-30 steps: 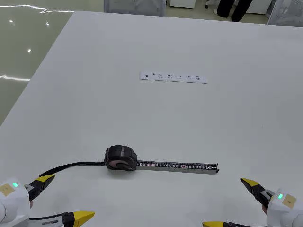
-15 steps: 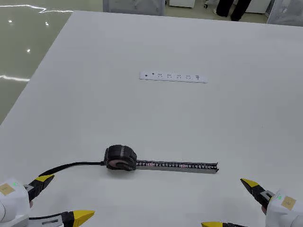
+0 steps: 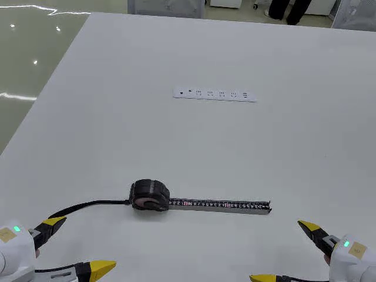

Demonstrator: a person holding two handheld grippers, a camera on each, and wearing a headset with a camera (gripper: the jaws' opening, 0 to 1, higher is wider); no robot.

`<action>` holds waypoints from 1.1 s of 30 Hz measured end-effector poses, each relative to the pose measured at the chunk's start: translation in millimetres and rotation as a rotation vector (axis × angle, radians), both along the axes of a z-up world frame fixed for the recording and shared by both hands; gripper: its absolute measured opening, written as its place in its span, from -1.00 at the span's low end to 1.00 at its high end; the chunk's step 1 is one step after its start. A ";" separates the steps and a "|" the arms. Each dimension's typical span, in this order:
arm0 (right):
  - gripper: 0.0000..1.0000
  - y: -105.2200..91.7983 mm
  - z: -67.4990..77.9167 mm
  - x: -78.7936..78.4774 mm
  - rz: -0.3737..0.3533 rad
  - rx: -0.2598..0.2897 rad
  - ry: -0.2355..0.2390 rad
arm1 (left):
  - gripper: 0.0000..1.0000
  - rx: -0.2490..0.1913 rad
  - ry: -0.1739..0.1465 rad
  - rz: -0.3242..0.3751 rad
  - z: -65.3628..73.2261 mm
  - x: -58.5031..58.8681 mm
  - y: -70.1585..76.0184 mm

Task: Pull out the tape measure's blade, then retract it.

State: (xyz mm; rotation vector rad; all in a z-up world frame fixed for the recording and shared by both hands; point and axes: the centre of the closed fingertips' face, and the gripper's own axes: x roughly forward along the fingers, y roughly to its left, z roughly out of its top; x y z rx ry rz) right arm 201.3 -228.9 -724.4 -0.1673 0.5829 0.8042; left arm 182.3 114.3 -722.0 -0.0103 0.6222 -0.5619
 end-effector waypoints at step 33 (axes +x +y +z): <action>1.00 2.7 -1.3 -0.6 0.016 -0.004 0.005 | 0.81 0.017 0.003 -0.024 2.6 3.8 -4.5</action>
